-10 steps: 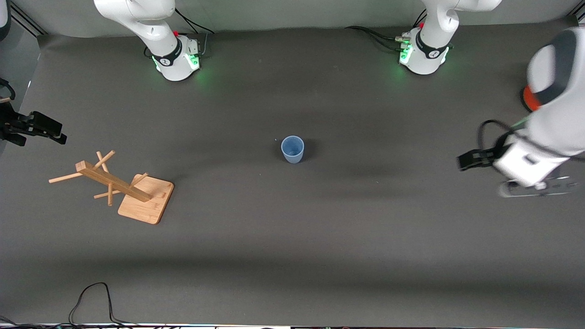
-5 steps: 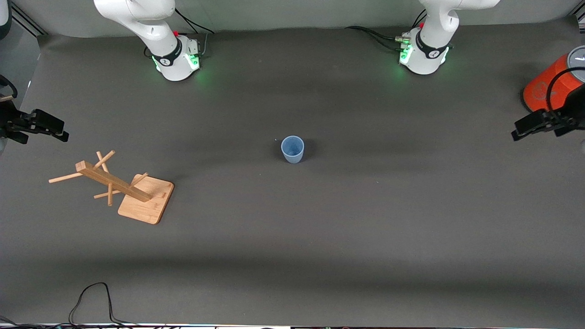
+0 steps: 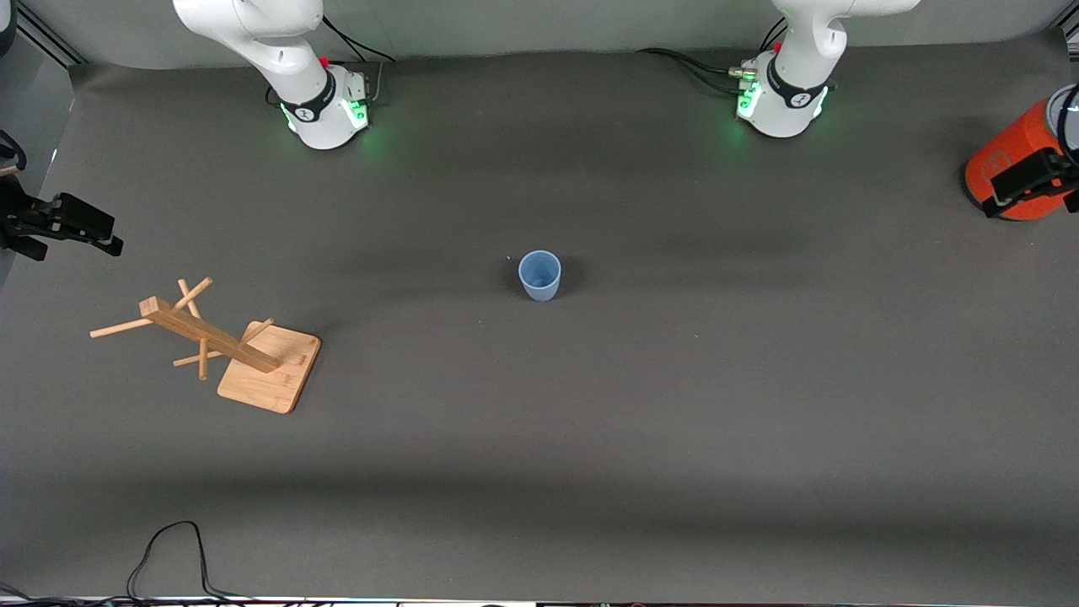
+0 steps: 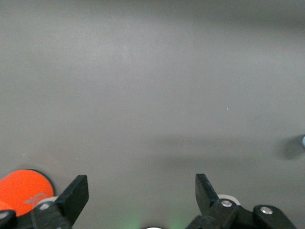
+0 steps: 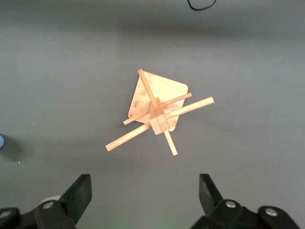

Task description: Rotate and upright cup with both arms

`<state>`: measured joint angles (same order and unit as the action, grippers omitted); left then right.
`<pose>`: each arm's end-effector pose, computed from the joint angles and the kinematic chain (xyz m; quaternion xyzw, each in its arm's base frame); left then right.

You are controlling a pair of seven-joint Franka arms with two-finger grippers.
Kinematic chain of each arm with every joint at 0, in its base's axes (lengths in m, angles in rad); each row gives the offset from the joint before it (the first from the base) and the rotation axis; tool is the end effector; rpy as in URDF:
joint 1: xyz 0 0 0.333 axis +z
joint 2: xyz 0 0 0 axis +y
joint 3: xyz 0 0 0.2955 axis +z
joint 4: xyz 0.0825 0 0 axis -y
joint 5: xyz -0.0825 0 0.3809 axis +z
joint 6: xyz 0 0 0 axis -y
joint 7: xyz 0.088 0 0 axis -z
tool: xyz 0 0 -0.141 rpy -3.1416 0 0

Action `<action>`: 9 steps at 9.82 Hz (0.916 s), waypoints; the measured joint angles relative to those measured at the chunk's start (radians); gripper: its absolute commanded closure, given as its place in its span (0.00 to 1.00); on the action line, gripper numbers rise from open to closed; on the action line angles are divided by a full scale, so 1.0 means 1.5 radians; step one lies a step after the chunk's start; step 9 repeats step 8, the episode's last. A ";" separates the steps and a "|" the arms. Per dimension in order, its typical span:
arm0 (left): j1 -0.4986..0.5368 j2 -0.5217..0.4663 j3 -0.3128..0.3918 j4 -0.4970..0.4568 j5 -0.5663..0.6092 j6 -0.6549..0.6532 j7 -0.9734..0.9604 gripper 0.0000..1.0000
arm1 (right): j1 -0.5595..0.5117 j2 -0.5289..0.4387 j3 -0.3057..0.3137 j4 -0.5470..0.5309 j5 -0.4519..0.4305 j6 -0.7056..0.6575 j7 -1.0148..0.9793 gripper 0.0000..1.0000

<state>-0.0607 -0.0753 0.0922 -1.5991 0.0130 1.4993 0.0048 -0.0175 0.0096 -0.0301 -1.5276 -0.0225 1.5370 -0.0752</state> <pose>0.5209 0.0200 0.5909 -0.9998 -0.0136 0.0125 0.0028 0.5504 -0.0294 0.5820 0.9998 0.0134 -0.0008 0.0114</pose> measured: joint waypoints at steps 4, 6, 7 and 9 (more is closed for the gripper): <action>-0.002 -0.003 -0.026 -0.019 0.003 0.017 0.000 0.00 | 0.000 -0.001 0.000 0.000 0.000 -0.005 0.000 0.00; -0.002 -0.001 -0.026 -0.022 0.003 0.032 0.000 0.00 | 0.000 -0.001 0.000 0.000 0.000 -0.005 0.000 0.00; -0.002 0.000 -0.026 -0.024 0.003 0.035 0.000 0.00 | 0.000 -0.001 0.000 0.000 0.000 -0.005 0.000 0.00; -0.002 0.000 -0.026 -0.026 0.003 0.043 0.000 0.00 | 0.000 -0.001 0.000 0.000 0.000 -0.005 0.000 0.00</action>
